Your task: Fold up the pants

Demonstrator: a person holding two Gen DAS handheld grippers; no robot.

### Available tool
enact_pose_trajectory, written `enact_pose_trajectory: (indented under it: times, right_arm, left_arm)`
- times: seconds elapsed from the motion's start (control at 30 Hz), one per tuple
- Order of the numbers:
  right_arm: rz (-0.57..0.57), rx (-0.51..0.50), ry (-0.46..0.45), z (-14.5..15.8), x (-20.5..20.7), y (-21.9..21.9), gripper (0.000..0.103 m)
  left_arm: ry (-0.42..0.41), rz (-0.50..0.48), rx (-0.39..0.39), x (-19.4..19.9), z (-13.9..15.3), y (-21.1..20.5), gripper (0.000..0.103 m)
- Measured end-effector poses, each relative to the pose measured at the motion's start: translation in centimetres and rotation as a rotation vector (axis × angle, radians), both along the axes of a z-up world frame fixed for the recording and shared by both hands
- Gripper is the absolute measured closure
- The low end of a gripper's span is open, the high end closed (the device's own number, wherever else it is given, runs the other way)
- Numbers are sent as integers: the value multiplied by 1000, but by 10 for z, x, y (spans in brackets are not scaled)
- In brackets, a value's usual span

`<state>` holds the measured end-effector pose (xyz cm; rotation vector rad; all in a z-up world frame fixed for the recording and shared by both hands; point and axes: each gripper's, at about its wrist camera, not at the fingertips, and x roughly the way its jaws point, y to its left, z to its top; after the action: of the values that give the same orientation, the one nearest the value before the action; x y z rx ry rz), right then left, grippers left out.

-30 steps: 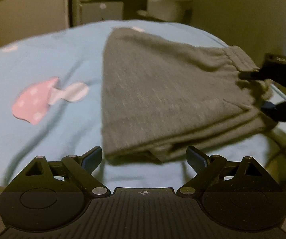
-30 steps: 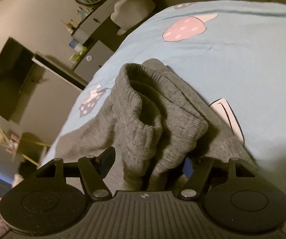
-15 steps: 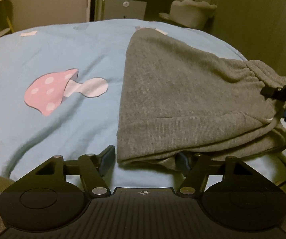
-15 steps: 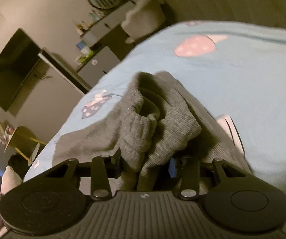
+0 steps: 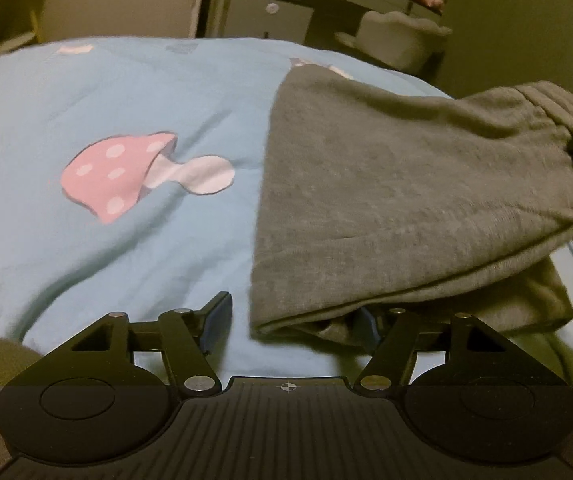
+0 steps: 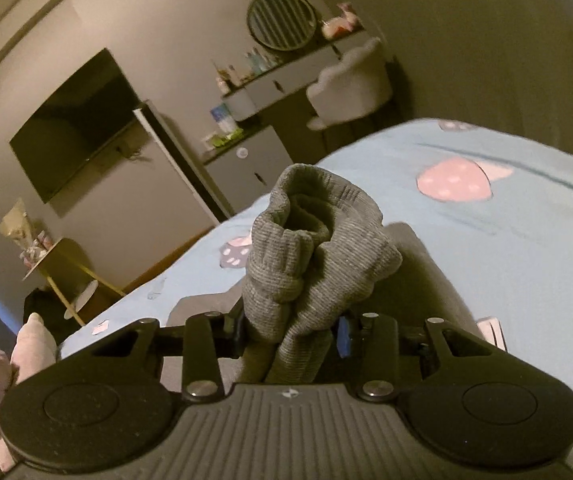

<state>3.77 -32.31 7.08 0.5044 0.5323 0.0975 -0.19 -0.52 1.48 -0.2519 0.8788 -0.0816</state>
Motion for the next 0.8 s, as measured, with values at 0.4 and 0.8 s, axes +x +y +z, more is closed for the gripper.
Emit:
enact_pose_trajectory:
  times: [0.4, 0.8]
  right_arm:
    - [23, 10, 221, -31, -2, -69, 36]
    - [158, 172, 372, -67, 123, -84, 23]
  left_arm:
    - [56, -54, -158, 10, 46, 56, 16]
    - [127, -229, -111, 131, 9, 5, 12]
